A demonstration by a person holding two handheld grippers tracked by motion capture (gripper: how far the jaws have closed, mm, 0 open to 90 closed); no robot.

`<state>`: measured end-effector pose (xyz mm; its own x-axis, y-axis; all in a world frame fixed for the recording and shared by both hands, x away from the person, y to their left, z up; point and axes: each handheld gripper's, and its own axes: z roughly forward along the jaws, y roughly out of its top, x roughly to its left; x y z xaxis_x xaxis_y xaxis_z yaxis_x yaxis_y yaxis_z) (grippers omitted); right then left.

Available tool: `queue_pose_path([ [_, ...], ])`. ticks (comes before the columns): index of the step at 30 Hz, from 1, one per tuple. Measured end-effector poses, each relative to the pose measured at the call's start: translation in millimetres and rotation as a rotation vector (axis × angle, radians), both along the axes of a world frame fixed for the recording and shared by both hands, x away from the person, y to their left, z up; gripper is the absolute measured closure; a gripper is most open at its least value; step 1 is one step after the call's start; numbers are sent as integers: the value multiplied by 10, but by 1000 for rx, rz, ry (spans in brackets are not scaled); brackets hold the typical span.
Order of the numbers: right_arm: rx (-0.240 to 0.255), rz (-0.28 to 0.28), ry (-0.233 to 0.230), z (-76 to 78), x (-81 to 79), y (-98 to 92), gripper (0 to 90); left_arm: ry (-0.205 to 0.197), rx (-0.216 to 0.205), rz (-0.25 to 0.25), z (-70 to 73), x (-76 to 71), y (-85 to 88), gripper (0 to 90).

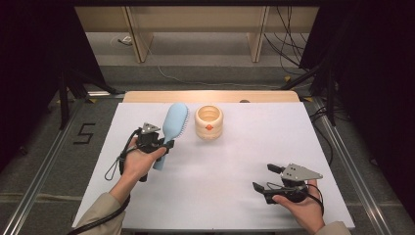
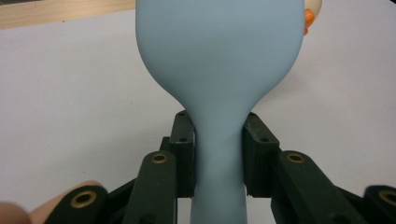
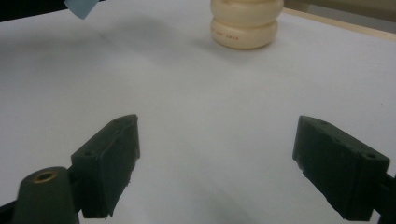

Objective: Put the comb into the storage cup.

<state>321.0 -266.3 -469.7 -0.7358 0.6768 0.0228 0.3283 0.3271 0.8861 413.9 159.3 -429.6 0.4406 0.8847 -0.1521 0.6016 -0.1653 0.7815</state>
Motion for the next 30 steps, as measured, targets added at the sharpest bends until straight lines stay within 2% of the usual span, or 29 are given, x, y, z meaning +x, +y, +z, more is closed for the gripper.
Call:
queue_pose_path([
  [11,1,1,0,5,-3,7,159,-22,-15,-7,24,-40,-53,691],
  [30,41,10,11,14,-6,65,158,-39,-37,-21,42,-94,-140,690],
])
